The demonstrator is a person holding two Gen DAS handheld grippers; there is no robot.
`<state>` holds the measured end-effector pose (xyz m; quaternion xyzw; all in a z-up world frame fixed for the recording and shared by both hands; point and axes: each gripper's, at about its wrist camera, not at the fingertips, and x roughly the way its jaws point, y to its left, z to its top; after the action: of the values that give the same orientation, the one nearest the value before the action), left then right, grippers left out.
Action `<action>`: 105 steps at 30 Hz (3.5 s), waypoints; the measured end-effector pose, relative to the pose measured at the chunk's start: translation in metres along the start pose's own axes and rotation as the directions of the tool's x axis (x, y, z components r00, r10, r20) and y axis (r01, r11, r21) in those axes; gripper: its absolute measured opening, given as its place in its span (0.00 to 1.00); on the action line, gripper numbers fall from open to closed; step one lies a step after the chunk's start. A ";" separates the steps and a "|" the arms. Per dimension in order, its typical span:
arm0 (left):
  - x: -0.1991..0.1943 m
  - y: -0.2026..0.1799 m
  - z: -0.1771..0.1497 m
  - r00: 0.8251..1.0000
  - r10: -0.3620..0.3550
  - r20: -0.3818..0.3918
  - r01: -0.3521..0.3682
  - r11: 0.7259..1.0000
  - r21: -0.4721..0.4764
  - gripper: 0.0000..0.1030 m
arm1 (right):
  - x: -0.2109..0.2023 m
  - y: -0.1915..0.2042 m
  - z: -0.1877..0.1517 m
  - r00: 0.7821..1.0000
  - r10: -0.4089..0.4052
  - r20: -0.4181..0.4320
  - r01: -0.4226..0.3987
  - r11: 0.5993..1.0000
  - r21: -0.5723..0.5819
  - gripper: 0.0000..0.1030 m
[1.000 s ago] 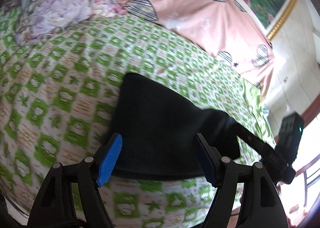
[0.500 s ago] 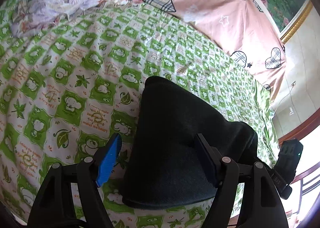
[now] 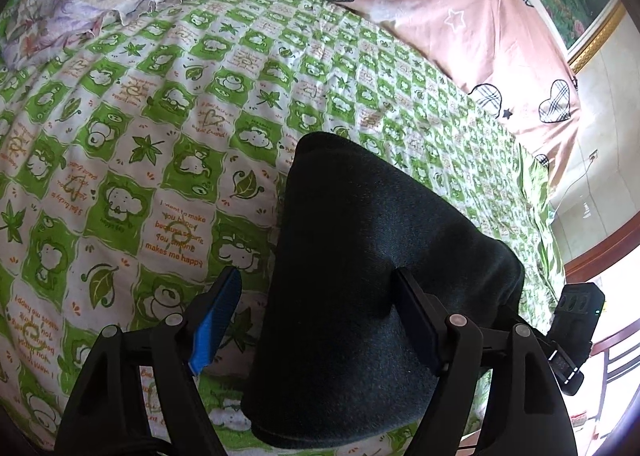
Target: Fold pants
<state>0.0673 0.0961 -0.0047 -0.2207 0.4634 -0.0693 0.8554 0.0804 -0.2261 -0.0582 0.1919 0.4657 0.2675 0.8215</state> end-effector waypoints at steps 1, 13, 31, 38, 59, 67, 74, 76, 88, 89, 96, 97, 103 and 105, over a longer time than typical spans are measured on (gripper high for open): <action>0.002 0.001 0.000 1.000 0.003 -0.005 -0.003 1.000 -0.002 0.78 | 0.000 0.000 0.000 1.000 0.004 -0.001 -0.004 1.000 0.000 0.84; 0.011 0.013 -0.001 0.999 -0.030 -0.025 0.029 0.999 -0.028 0.80 | 0.005 -0.002 0.001 1.000 0.023 -0.004 -0.023 1.000 -0.015 0.83; 0.003 -0.005 -0.007 0.998 -0.057 -0.021 0.057 0.998 0.010 0.44 | 0.011 0.005 -0.002 0.985 0.164 -0.049 -0.162 0.986 0.051 0.52; -0.013 -0.008 -0.007 0.997 -0.069 0.017 0.068 0.997 0.019 0.33 | 0.000 0.026 0.006 0.984 0.179 -0.017 -0.180 0.983 -0.034 0.45; -0.011 -0.031 0.075 0.993 0.019 0.120 -0.024 0.999 0.039 0.31 | 0.044 0.035 0.112 0.979 0.203 0.004 -0.201 0.973 -0.115 0.44; 0.008 -0.012 0.088 0.993 0.060 0.100 -0.062 0.998 0.017 0.31 | 0.076 0.037 0.124 0.981 0.190 -0.037 -0.193 0.972 -0.134 0.44; 0.022 -0.002 0.085 0.994 0.075 0.074 -0.077 0.997 0.016 0.33 | 0.093 0.028 0.120 0.985 0.158 -0.067 -0.165 0.979 -0.118 0.46; 0.024 -0.001 0.084 0.994 0.078 0.072 -0.079 0.997 0.020 0.35 | 0.096 0.023 0.119 0.985 0.156 -0.072 -0.163 0.981 -0.107 0.47; 0.036 0.008 0.083 0.995 0.082 0.051 -0.082 0.997 0.013 0.56 | 0.099 0.013 0.116 0.987 0.143 -0.072 -0.149 0.985 -0.082 0.55; 0.036 0.009 0.083 0.995 0.084 0.052 -0.085 0.996 0.017 0.58 | 0.098 0.013 0.116 0.988 0.140 -0.070 -0.146 0.986 -0.084 0.55; 0.036 0.013 0.080 0.996 0.079 0.051 -0.080 0.997 0.017 0.60 | 0.094 0.012 0.112 0.989 0.131 -0.065 -0.135 0.988 -0.076 0.56; 0.035 0.013 0.080 0.995 0.081 0.052 -0.082 0.996 0.016 0.61 | 0.094 0.013 0.112 0.990 0.128 -0.064 -0.133 0.989 -0.073 0.56; 0.024 0.007 0.073 0.991 0.114 0.071 -0.116 0.993 0.022 0.68 | 0.081 0.022 0.108 0.996 0.086 -0.040 -0.089 0.992 -0.091 0.65; 0.019 0.004 0.069 0.987 0.136 0.083 -0.139 0.990 0.032 0.70 | 0.075 0.026 0.105 0.997 0.078 -0.025 -0.081 0.991 -0.106 0.68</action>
<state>0.1343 0.1153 0.0117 -0.1749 0.4413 -0.0098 0.8801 0.1963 -0.1659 -0.0419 0.1633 0.4514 0.3265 0.8142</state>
